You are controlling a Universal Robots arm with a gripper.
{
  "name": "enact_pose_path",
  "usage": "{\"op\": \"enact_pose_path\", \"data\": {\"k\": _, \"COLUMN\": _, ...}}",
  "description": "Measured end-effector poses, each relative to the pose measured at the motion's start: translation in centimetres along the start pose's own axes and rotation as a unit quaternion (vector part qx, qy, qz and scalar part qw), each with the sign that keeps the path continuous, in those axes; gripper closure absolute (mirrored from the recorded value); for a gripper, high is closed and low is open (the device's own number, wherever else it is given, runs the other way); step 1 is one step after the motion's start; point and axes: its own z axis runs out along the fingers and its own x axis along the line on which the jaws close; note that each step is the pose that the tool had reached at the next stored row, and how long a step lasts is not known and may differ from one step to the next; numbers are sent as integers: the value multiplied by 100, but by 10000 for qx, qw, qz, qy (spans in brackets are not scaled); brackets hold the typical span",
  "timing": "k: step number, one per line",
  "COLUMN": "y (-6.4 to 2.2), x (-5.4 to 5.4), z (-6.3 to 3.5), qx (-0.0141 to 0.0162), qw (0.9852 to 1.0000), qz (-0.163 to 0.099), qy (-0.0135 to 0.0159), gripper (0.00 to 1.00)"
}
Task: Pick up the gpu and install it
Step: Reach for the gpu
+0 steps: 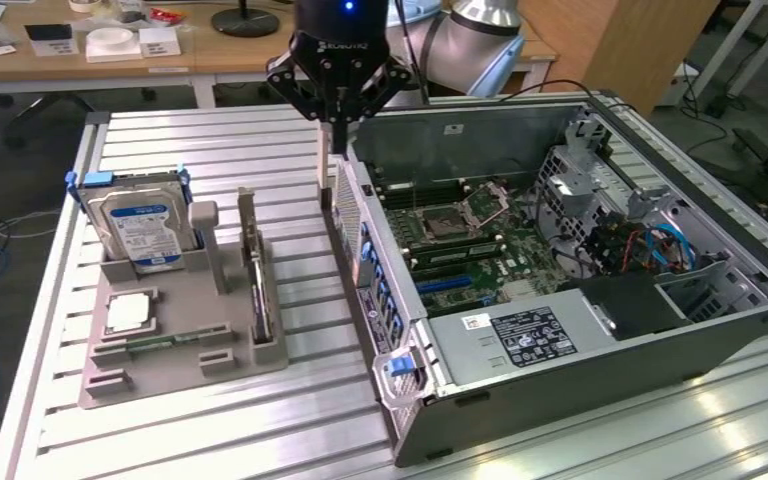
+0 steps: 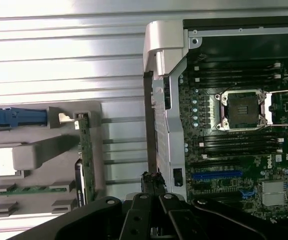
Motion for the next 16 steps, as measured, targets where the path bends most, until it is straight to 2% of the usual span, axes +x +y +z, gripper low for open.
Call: {"op": "enact_pose_path", "data": {"k": 16, "y": -13, "x": 176, "z": 0, "qx": 0, "qw": 10000, "qz": 0, "qy": 0, "gripper": 89}}
